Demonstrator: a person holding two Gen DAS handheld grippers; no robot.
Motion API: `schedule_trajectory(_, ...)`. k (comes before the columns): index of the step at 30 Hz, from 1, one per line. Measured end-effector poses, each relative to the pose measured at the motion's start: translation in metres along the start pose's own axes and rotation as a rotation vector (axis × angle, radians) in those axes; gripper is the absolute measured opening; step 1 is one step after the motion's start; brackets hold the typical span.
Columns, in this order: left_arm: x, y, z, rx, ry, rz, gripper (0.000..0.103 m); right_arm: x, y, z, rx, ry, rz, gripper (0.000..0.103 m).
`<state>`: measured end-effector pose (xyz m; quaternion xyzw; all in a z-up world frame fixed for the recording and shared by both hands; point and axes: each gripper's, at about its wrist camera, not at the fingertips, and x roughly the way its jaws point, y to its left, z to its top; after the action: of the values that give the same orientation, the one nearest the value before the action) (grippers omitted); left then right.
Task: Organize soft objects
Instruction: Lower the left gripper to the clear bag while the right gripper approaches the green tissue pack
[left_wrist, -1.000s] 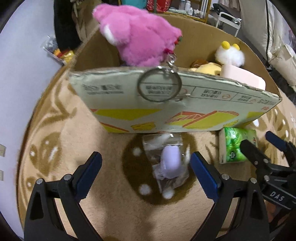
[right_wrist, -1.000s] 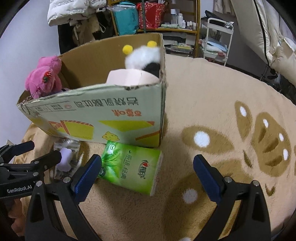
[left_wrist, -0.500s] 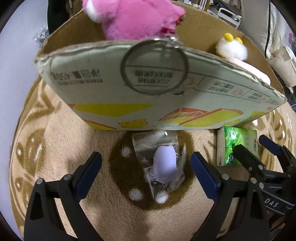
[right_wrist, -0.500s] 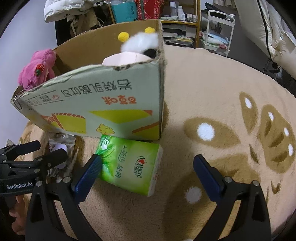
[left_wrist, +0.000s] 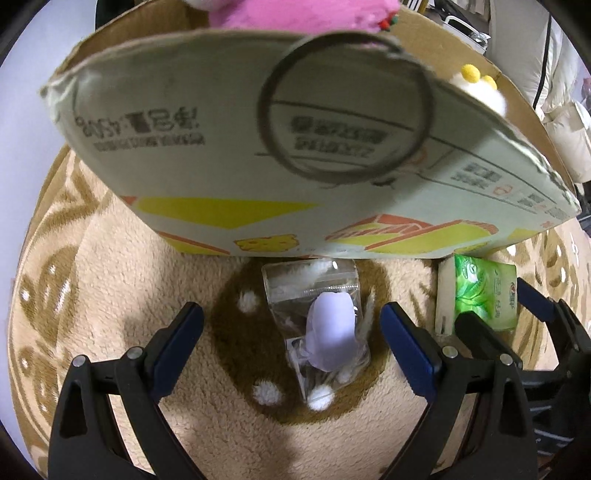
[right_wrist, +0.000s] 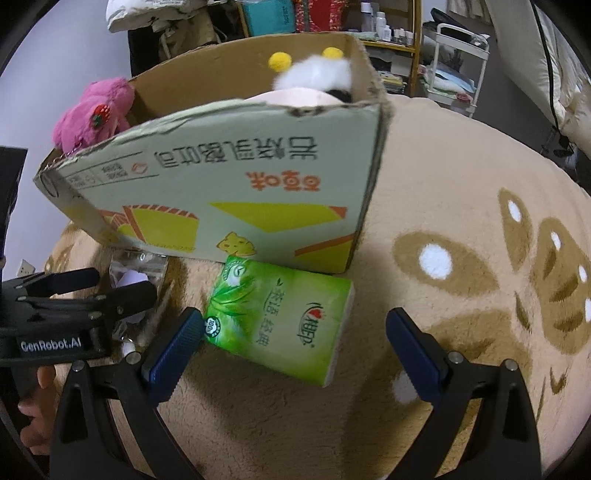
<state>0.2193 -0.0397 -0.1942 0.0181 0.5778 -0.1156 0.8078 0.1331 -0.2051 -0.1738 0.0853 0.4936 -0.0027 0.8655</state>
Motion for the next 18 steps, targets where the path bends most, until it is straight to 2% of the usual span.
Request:
schedule_trajectory(12,0.022,0.008,0.006,-0.001,0.004,0.015,0.095,0.006,-0.001,0.001,-0.005,0.019,0.010,0.103)
schedule_trajectory(18,0.020,0.006,0.008,-0.010,0.006,0.011,0.095,0.004,0.007,-0.006,-0.021,0.034,0.017,0.103)
